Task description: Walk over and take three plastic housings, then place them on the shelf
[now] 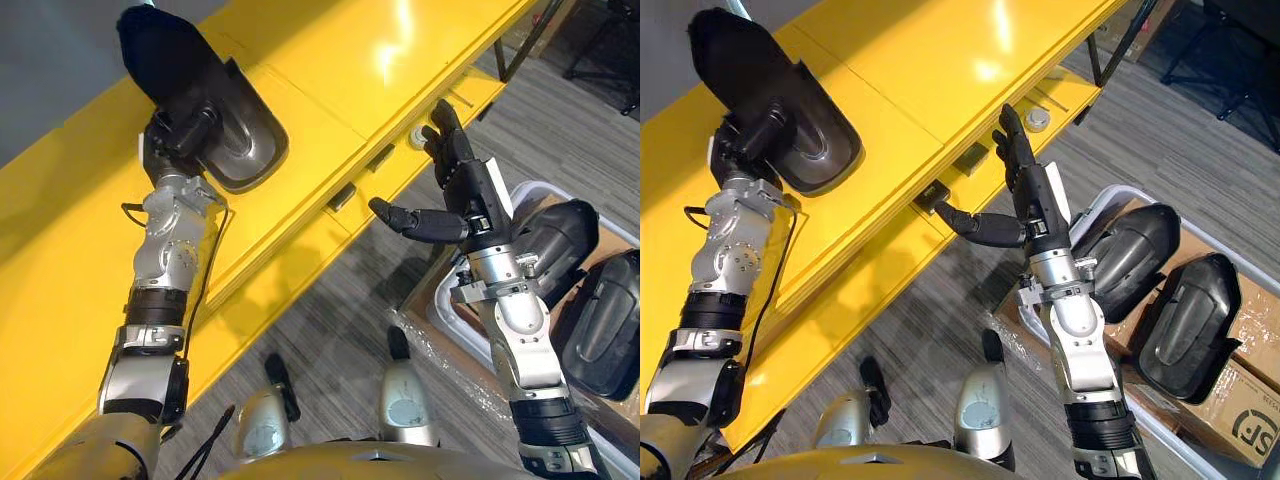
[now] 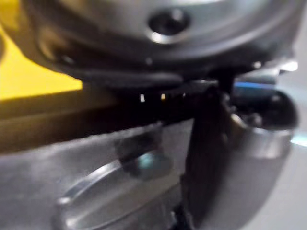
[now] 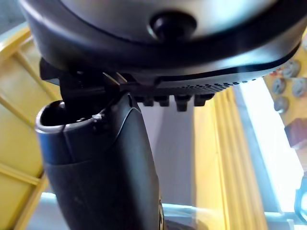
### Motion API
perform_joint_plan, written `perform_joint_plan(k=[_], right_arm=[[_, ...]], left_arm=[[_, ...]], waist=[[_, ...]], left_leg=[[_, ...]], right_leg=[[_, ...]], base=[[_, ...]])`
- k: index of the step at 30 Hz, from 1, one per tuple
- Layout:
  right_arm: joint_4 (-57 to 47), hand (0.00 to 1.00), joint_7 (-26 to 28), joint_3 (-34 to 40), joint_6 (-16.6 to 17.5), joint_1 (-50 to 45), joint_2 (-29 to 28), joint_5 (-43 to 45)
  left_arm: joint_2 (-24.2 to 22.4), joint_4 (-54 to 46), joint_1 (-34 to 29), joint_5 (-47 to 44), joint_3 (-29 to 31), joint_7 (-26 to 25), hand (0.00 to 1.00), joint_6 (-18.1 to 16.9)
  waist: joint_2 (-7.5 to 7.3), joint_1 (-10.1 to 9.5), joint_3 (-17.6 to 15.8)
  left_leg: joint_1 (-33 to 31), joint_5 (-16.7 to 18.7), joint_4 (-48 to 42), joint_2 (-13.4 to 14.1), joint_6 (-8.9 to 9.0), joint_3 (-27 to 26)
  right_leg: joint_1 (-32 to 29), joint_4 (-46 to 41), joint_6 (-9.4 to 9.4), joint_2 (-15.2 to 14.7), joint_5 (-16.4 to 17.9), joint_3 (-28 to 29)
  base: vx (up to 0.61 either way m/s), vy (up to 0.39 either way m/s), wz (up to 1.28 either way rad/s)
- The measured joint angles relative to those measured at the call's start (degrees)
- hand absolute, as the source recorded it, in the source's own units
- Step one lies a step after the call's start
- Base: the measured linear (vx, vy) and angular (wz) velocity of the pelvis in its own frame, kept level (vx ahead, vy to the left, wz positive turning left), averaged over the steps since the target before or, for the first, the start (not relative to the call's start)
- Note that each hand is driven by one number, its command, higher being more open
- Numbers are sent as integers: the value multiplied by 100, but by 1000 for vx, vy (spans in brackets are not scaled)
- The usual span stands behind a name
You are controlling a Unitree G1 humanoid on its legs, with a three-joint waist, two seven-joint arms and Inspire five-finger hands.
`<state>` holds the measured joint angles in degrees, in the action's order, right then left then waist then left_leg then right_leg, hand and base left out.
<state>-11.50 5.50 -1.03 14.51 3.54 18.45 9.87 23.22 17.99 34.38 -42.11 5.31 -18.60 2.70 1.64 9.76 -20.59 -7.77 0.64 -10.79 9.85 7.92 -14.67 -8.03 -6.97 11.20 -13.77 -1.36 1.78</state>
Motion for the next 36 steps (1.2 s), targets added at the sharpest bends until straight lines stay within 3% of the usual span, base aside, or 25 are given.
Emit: perform_joint_plan(k=[7,20,25,28,32,36], right_arm=[[-1,100,-214,-119,-58,79,178,10],[-8,100,-444,-271,-62,48,136,15],[-82,100,-531,-422,-62,-74,136,15],[-82,100,-628,-474,-61,-160,137,72],[-96,100,-652,-503,-61,-401,139,238],[-134,100,-596,-632,-61,-486,139,260]], left_arm=[[54,-56,95,227,-2,15,100,6],[114,-143,120,134,-128,-327,100,13],[50,-267,155,1015,-215,-662,100,313],[137,-158,208,1919,-242,-1231,100,717],[649,186,261,2312,-204,-1563,100,1017],[750,580,437,2172,-64,-1649,100,1123]], waist=[[4,-13,-219],[37,-8,-295],[41,-4,-292],[47,5,-288],[54,5,-283],[66,10,-276]], left_leg=[[-50,49,-118,26,2,5],[-146,88,-222,65,0,98],[-131,86,-205,66,0,117],[-39,83,-162,66,5,107],[58,16,3,61,21,66],[123,6,52,67,33,13]], right_leg=[[6,-9,1,9,2,2],[4,-5,17,35,-2,-60],[32,-2,20,37,-3,-89],[107,22,23,41,0,-89],[114,36,23,55,0,-72],[114,40,22,68,0,-14]], base=[[-15,0,0],[-1,-1,1],[2,-2,2],[0,-1,-1],[-2,-4,-2],[2,-8,-7]])
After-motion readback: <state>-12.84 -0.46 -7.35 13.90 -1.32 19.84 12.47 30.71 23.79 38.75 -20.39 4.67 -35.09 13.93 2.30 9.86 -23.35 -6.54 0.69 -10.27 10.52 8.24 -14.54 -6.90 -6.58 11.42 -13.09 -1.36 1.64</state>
